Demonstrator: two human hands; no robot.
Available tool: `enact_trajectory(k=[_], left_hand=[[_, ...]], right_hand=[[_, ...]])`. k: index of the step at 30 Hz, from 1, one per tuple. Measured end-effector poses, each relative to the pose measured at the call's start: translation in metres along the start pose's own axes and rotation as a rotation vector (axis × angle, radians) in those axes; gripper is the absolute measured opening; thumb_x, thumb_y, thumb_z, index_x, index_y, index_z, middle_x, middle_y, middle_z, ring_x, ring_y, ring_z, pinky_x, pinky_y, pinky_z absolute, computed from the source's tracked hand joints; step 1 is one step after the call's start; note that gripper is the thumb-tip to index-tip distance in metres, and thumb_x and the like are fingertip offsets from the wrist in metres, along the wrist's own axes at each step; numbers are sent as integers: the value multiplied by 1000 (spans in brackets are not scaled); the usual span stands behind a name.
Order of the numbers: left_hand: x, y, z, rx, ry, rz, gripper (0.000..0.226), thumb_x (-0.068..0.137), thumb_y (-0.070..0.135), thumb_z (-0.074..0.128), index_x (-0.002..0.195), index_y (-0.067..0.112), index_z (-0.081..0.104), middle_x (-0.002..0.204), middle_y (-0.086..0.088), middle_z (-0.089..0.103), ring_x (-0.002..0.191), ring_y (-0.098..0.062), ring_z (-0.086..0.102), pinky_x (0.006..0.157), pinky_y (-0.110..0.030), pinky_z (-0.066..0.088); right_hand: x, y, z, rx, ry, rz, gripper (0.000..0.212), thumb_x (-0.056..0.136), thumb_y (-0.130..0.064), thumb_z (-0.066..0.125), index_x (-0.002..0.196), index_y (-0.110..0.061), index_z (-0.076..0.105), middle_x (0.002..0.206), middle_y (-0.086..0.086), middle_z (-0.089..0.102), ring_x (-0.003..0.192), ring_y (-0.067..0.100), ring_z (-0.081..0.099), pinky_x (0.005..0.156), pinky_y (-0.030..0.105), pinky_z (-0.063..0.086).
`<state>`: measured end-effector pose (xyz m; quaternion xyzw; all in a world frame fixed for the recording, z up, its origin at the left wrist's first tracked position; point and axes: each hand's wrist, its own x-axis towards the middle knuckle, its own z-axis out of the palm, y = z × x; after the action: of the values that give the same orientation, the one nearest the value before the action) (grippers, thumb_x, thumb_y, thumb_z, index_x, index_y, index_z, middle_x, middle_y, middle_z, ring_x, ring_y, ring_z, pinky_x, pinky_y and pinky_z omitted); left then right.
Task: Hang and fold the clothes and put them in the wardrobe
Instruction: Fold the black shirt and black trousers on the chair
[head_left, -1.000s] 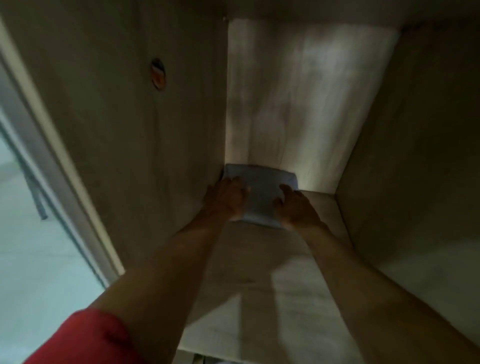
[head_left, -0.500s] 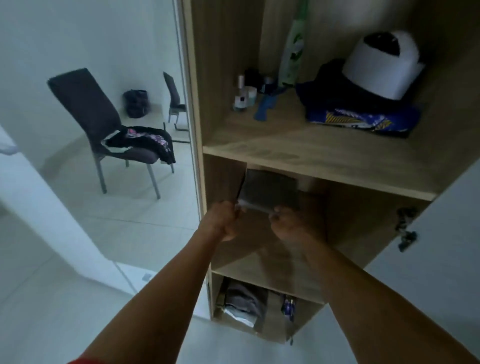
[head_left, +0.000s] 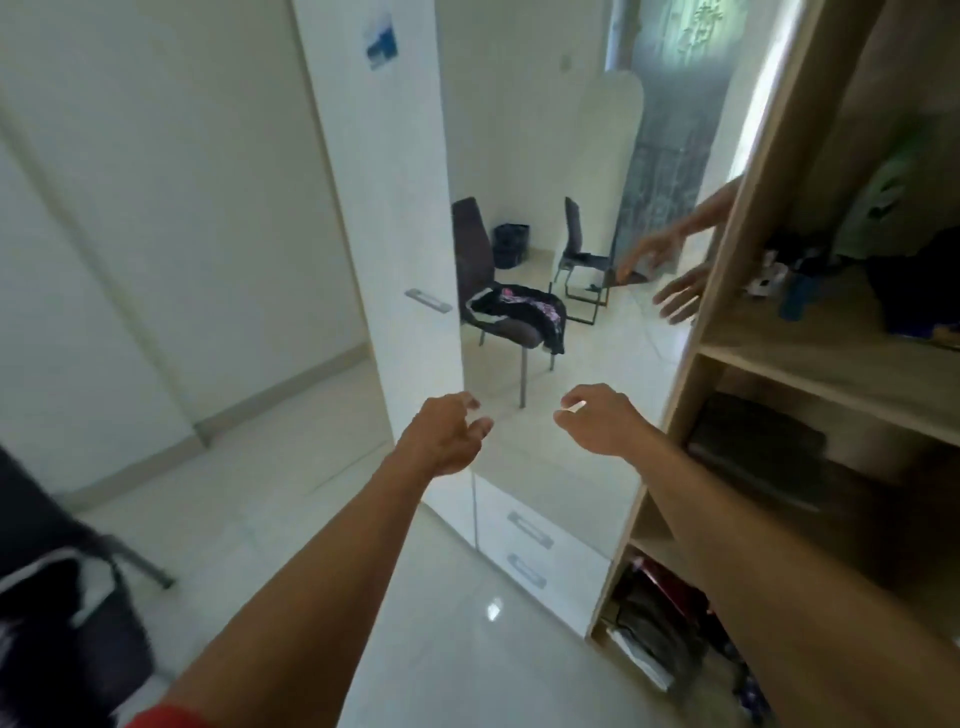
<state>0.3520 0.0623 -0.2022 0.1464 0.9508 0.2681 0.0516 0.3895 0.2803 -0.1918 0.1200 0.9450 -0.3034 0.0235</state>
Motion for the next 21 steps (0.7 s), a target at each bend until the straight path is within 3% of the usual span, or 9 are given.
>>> enact_trajectory(k=[5,8,12,18,21], left_hand=[[-97,-156,-62,34,79,-220,40,96,43,55,128,19,60,129,-7,63,122,-25,55,104,-37,45],[-167,-245,-91,56,100,-384,39,97,43,53,125,17,60,127,-9,62,120,-27,54,102,-38,44],[-237,-317,-121,61,134,-544,37,97,41,54,120,14,62,122,-8,62,117,-28,54,98,-38,45],[-288,-384,-152,-23,219,-693,25,92,27,62,98,5,70,89,-8,69,96,-30,64,87,-37,51],[-299,-424,-160,-53,256,-768,25,92,29,64,101,7,68,89,-4,67,92,-24,64,81,-30,49]], right_hand=[[-26,-115,102,11,-161,-167,24,91,-32,61,113,-22,64,126,1,61,122,24,55,96,27,38],[-49,-182,172,6,-292,-265,19,91,-33,65,108,-25,64,119,3,67,110,21,62,90,23,40],[-77,-248,238,3,-416,-392,16,89,-28,69,103,-24,65,109,1,63,100,17,59,87,21,39],[-80,-331,309,-22,-593,-505,25,88,-33,70,111,-26,68,106,2,69,99,20,68,85,26,48],[-64,-370,349,-26,-644,-530,26,89,-33,69,114,-25,67,108,5,70,94,19,67,67,22,46]])
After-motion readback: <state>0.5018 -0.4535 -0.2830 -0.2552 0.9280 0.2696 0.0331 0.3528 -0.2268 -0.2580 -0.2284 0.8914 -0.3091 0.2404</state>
